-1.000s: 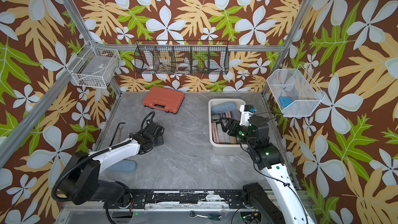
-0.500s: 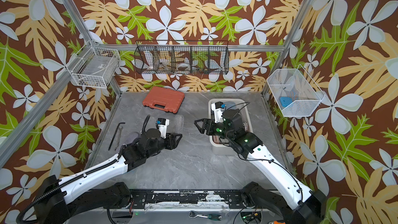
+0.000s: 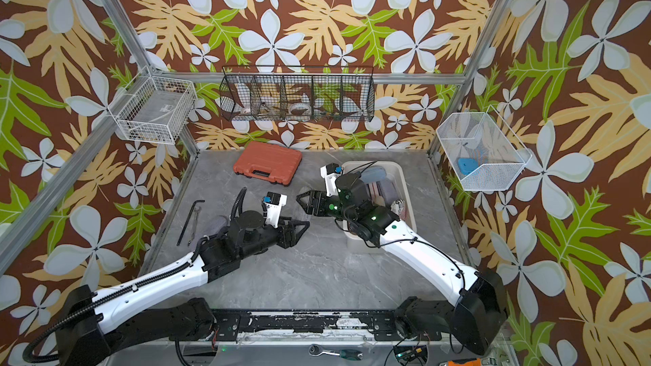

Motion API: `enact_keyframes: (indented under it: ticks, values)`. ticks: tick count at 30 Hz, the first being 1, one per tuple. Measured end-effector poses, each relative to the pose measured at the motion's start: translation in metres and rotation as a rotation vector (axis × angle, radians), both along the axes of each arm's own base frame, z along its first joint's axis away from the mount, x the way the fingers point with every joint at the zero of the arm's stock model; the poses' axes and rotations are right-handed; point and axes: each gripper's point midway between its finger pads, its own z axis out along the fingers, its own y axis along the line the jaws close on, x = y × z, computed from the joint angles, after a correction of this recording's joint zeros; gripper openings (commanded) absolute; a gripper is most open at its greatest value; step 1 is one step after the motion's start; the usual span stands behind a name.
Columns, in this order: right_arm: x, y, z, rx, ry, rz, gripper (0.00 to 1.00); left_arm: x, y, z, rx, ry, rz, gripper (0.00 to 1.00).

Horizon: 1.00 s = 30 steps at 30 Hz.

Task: Put the glasses cases into the storage boxes
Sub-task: Place the glasses case in the storage box.

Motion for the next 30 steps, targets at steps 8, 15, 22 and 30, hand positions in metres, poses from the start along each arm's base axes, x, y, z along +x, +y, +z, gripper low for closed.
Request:
enact_keyframes:
  ticks: [8, 15, 22, 30]
  values:
    - [-0.002, 0.008, 0.000, 0.004, -0.002, -0.001, 0.33, -0.003, 0.003, -0.001, -0.009, -0.007, 0.002, 0.71]
    - [0.002, 0.005, 0.004, 0.004, -0.018, -0.023, 0.29, -0.009, 0.024, 0.003, -0.065, -0.051, 0.059, 1.00]
    - [0.008, -0.018, 0.056, -0.042, -0.145, -0.093, 0.29, -0.012, 0.070, 0.034, -0.147, -0.162, 0.214, 1.00]
    - [0.037, -0.129, 0.083, -0.230, -0.246, -0.349, 0.28, -0.016, 0.106, 0.021, -0.133, -0.187, 0.332, 1.00]
